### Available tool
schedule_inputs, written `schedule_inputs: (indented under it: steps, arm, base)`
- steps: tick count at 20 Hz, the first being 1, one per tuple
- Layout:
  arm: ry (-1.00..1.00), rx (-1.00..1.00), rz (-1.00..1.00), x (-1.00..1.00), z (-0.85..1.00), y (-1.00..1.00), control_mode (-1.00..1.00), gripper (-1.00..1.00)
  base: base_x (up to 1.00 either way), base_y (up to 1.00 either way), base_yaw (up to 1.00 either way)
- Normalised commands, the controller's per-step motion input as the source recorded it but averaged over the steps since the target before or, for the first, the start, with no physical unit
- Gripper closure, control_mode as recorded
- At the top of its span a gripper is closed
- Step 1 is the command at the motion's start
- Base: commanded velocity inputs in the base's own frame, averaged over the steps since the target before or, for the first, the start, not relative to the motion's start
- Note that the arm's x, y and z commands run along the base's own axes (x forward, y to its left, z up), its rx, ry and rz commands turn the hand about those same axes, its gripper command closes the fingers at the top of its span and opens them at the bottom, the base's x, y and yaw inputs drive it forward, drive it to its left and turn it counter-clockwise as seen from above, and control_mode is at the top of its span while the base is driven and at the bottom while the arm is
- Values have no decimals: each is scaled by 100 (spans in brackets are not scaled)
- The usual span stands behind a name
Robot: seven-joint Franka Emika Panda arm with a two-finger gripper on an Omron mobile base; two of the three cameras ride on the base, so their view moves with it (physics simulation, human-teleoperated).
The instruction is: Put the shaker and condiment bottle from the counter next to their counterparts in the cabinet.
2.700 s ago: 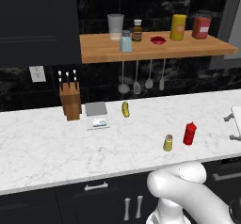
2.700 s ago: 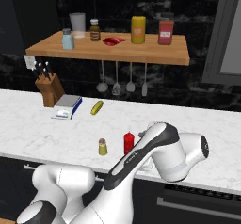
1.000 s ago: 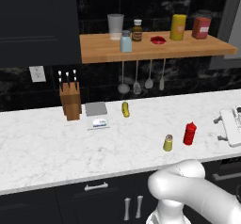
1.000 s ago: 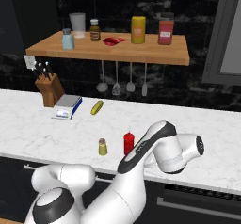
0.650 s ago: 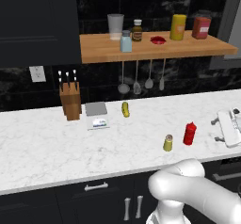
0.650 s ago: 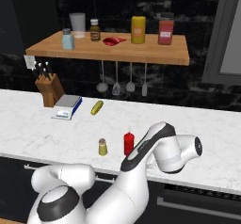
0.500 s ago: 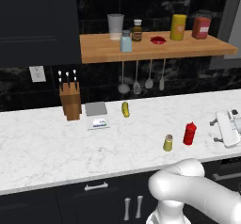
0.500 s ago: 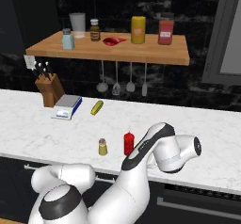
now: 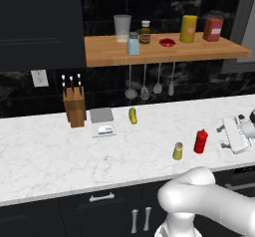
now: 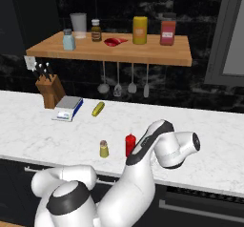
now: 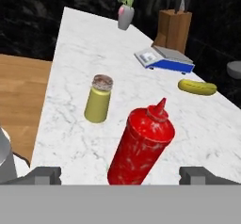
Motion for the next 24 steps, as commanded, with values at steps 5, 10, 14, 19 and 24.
schedule_inputs:
  steps: [5,10,14,19,24]
  arm:
    - [6,0,0,14,-11,2,-100,-100]
    - [3,0,0,27,-43,0,-100,-100]
    - [3,0,0,25,-26,0,-100,-100]
    - [3,2,0,10,0,0,-100,-100]
    - [4,4,0,3,0,0,-100,-100]
  base:
    - [0,0,0]
    - [0,0,0]
    - [0,0,0]
    - [0,0,0]
    - [0,0,0]
